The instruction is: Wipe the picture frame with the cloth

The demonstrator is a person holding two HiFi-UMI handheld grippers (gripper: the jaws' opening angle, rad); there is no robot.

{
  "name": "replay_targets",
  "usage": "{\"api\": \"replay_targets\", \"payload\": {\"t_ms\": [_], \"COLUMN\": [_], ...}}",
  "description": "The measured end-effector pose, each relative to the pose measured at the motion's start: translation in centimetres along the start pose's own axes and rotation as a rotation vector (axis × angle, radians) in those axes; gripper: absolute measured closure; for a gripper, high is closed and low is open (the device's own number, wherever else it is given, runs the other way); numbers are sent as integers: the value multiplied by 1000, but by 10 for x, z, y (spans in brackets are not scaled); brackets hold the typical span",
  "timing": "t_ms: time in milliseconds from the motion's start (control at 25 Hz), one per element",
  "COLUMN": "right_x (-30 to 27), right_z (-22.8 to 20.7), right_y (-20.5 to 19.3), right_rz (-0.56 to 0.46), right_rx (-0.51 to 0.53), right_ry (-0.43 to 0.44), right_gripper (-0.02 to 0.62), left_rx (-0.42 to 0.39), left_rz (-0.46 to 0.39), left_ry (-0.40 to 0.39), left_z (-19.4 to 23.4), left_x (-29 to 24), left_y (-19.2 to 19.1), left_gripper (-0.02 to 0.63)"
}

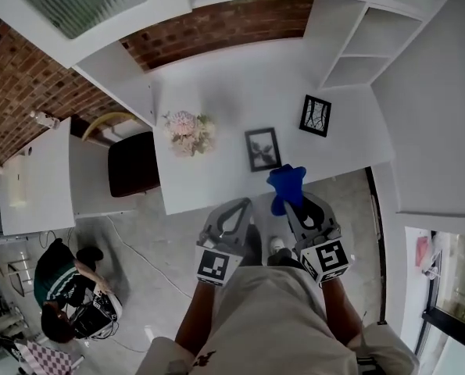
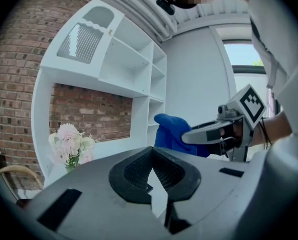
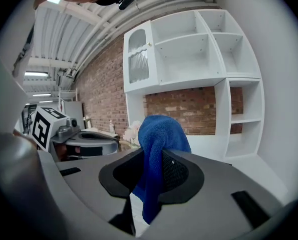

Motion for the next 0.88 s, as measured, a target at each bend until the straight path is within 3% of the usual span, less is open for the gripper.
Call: {"api": "replay_targets", "payload": {"t_ms": [360,880], "right_x": [-34,-68], "right_z": [-1,-11], "right_y": [-21,-58], "right_rz": [89,180], "right_rx": [-5,-21], "right_ry": [-42,-44], "right_gripper": [509,509], "left_rx": [9,47], "left_rz": [62,168], "left_ry": [-81,-103], "left_z": [36,67], "left_x": [-27,-71], "left_y": [-25,-65], "left_gripper": [603,603]}}
Point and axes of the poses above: the fingertips, and each gripper's own axes: x backward along the fingers, z to its left, y out of its top, the point moved 2 cm from there along x, backward along the fingers, and after that the axes turned 9 degrees about x, right-handed, at the moved point
